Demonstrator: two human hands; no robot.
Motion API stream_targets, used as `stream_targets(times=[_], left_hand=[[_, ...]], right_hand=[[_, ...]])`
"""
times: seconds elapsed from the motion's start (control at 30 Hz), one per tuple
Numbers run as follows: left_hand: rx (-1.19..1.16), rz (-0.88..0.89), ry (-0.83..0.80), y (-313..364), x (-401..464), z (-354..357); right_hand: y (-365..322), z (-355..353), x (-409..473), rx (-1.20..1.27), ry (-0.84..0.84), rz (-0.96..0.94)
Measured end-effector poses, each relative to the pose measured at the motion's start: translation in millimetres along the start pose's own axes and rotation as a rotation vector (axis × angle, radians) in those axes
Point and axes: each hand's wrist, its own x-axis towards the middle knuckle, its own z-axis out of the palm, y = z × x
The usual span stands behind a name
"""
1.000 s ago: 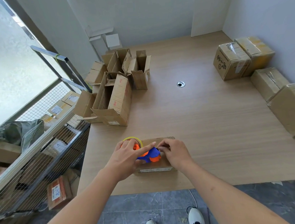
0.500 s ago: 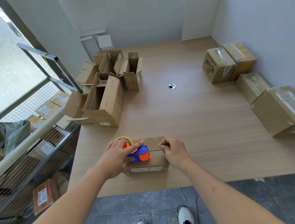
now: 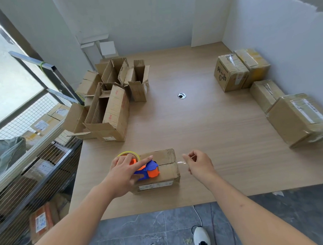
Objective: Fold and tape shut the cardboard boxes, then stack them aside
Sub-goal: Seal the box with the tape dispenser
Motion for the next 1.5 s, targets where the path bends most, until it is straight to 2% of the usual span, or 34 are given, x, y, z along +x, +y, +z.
stream_targets(times=[0.5, 0.77, 0.87, 0.93, 1.03, 1.07, 1.2, 1.4, 1.5], left_hand=[[-0.065, 0.018, 0.036, -4, 0, 7], [-0.028, 0.028, 0.06, -4, -1, 10], [-0.014, 0.027, 0.049, -2, -1, 9], [0.002, 0.023, 0.046, -1, -1, 9], [0.024, 0.022, 0.045, -1, -2, 10], [0.027, 0.022, 0.045, -1, -2, 10], [0.024, 0.03, 0.042, -1, -3, 10], [0.108, 0.132, 0.03, -5, 1, -4], [-0.016, 0.127, -0.057, -9, 7, -22]], right_hand=[[25, 34, 31, 0.047, -0.021, 0.127], [46, 69, 25, 0.312, -0.096, 0.207], [53, 69, 26, 0.418, -0.1, 0.32], [44, 64, 23, 0.302, -0.057, 0.23], [23, 64, 19, 0.185, 0.148, 0.037], [17, 67, 16, 0.174, 0.151, -0.023], [9, 89, 10, 0.108, -0.024, -0.18], [20, 95, 12, 0.005, -0.017, -0.241], [19, 95, 13, -0.018, -0.029, -0.242]])
